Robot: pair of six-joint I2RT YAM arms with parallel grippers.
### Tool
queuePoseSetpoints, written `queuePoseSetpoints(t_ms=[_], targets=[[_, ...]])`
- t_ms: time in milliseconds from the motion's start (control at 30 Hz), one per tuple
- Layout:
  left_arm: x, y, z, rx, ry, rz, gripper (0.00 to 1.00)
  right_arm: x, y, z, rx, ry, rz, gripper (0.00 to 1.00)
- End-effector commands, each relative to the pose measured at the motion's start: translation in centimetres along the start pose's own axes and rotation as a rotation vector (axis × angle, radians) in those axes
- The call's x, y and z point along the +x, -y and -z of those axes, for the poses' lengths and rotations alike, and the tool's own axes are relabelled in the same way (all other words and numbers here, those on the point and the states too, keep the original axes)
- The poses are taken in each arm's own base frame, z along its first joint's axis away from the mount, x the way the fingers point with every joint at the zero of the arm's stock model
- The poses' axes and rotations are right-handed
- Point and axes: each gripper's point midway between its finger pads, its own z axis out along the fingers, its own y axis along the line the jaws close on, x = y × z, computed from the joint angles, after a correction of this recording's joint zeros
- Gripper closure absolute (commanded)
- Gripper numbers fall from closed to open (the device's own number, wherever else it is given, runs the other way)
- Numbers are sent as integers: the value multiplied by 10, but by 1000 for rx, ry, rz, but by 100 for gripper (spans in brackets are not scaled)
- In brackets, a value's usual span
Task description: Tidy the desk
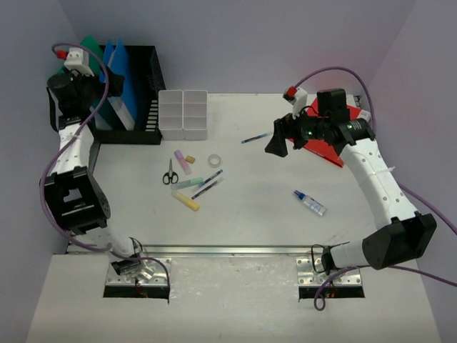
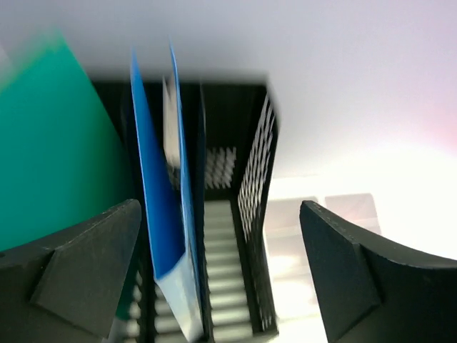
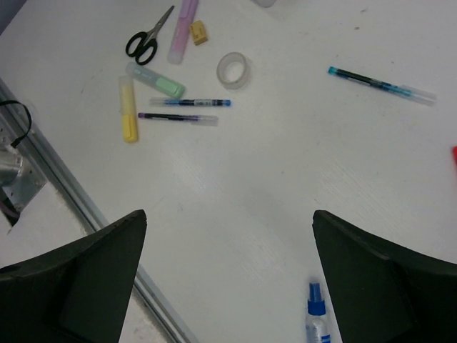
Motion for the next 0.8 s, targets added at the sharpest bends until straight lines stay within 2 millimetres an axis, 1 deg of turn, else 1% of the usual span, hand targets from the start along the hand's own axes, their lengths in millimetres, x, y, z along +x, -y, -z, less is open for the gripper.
queuePoseSetpoints(t_ms=[0,33,67,100,133,167,200,300,367,433,500,567,600,667,700,733,767], targets=[[-146,30,59,-61,285,-81,6,-2,30,16,109,49,1,1],[-157,33,65,-74,300,-90,4,1,36,18,126,48,-5,1],[-165,38,72,-75,291,-99,2,5,48,21,160,45,-15,1],[-167,44,79,-66,263,-105,1,10,62,26,202,40,-28,1],[-165,51,84,-42,240,-109,2,14,71,29,231,37,-37,1],[-166,58,87,-15,236,-125,2,16,76,31,244,38,-43,1],[-155,71,93,34,194,-145,5,22,87,33,280,37,-46,1],[-107,99,97,144,63,-196,15,36,112,40,361,33,-69,1],[-65,115,96,189,-37,-210,21,46,125,43,385,28,-109,1],[-25,136,97,224,-120,-223,24,56,140,48,404,19,-167,1],[11,167,101,296,-173,-238,25,68,161,55,440,3,-211,2],[31,184,103,321,-195,-245,24,80,183,64,500,-13,-199,5],[40,192,104,338,-204,-242,24,86,191,67,517,-24,-162,11],[50,202,104,363,-217,-229,24,94,198,67,527,-53,-74,20],[59,210,103,382,-228,-211,24,105,203,64,520,-93,42,29],[59,211,102,385,-226,-206,24,110,204,64,513,-110,96,35],[65,212,100,388,-238,-188,24,110,207,63,516,-112,170,41]])
